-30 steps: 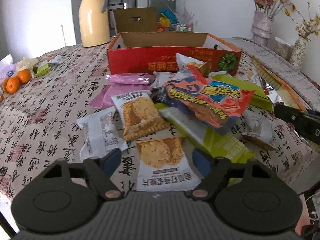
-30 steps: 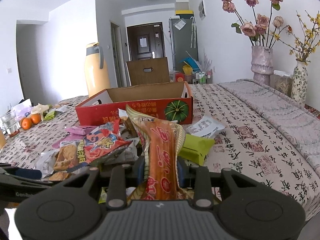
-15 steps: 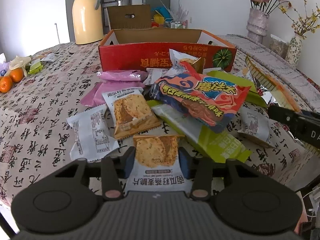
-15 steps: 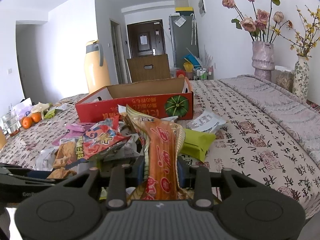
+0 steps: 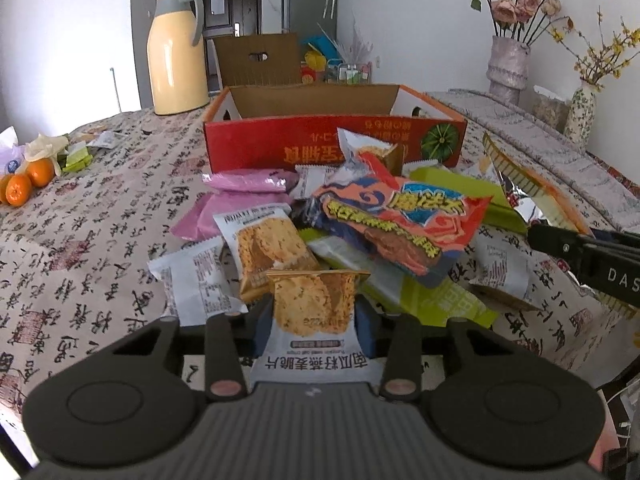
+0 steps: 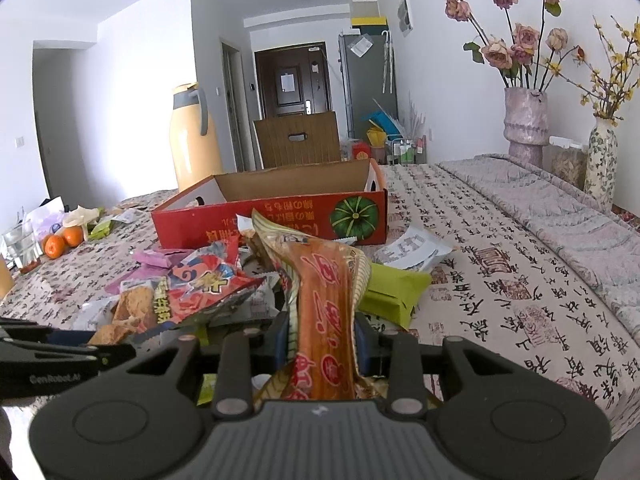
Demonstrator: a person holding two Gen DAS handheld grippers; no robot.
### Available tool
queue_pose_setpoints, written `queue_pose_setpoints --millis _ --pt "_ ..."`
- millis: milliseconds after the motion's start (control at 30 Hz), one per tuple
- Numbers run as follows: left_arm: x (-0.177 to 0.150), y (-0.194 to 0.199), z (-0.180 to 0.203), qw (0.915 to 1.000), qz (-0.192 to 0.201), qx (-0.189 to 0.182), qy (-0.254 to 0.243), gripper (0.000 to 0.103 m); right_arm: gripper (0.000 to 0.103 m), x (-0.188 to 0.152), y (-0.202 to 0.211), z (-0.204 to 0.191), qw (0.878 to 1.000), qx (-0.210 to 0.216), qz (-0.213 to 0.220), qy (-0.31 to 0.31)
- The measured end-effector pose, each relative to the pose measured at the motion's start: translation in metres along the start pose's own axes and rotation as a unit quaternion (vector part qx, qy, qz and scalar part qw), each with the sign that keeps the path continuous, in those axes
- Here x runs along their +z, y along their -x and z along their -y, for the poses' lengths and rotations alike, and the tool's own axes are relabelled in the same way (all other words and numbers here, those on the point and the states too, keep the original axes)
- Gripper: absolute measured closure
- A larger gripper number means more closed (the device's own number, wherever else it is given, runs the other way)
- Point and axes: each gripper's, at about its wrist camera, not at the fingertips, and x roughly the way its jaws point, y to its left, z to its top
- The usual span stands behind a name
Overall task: Organize snacks
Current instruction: 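Grasp the square biscuit packet with the left tool while the right tool holds the bread bag, then carry both packets over the cardboard box and open both tools to drop them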
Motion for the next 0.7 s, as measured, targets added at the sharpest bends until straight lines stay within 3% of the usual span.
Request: queue_pose_setpoints --millis 700 --pt "0.050 0.002 -0.019 0.9977 0.066 0.003 0.013 0.061 0.071 0.033 -0.018 0.001 0.999 -0.015 0.026 0.009"
